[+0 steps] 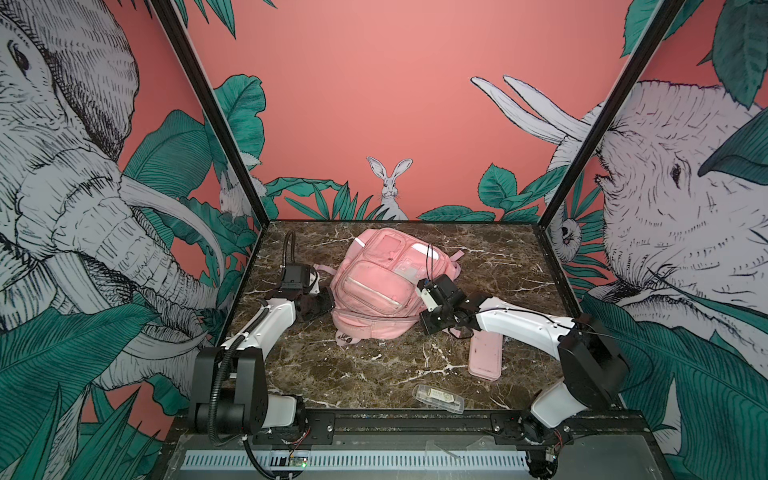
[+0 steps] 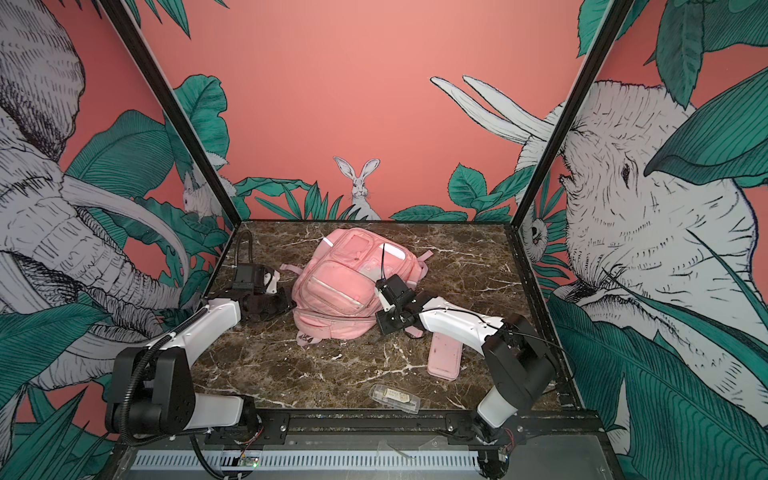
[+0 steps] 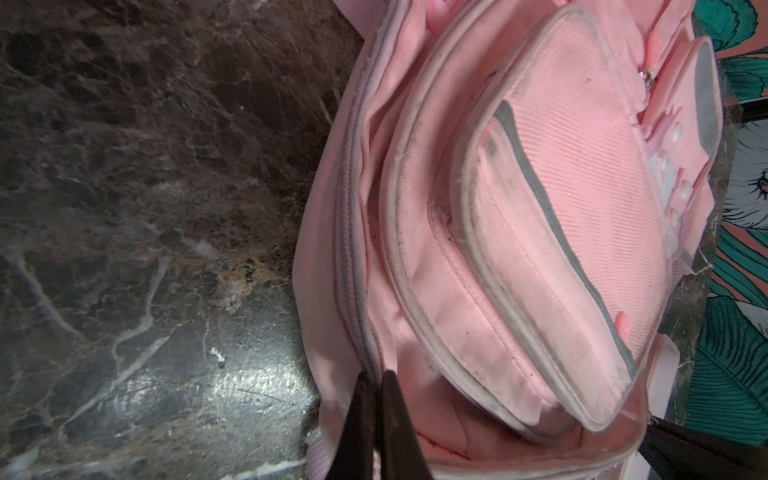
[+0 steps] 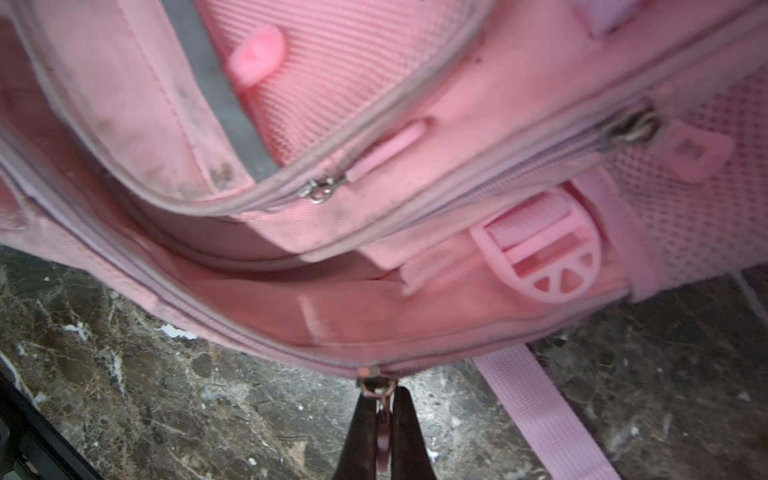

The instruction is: Pack the student bag

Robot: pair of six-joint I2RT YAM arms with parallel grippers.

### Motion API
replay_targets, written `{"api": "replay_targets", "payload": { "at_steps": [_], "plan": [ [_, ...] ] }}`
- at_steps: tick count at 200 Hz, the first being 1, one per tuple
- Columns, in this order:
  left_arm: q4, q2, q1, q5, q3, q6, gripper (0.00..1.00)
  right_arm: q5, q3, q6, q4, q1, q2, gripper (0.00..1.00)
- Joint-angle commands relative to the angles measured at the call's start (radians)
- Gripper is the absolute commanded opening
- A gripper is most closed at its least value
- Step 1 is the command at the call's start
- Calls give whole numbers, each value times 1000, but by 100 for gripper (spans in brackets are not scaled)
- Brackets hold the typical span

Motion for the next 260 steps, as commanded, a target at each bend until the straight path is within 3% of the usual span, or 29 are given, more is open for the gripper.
{"api": "replay_targets", "payload": {
  "at_steps": [1, 79, 168, 214, 260],
  "plan": [
    [-3, -35, 26, -49, 19, 25, 0, 77, -2, -30, -66, -60, 32, 0],
    [-13, -67, 54, -24, 1, 27, 0, 73, -2, -61, -72, -212, 62, 0],
    [1, -70, 54, -5, -23, 17, 0, 132, 38, -38, -67, -229, 96, 0],
    [10, -64, 38, 23, -44, 9, 0, 22, 28, -22, -23, -228, 68, 0],
    [24, -70, 6, 29, -77, -3, 0, 20, 33, -25, -55, -227, 42, 14]
  ]
}}
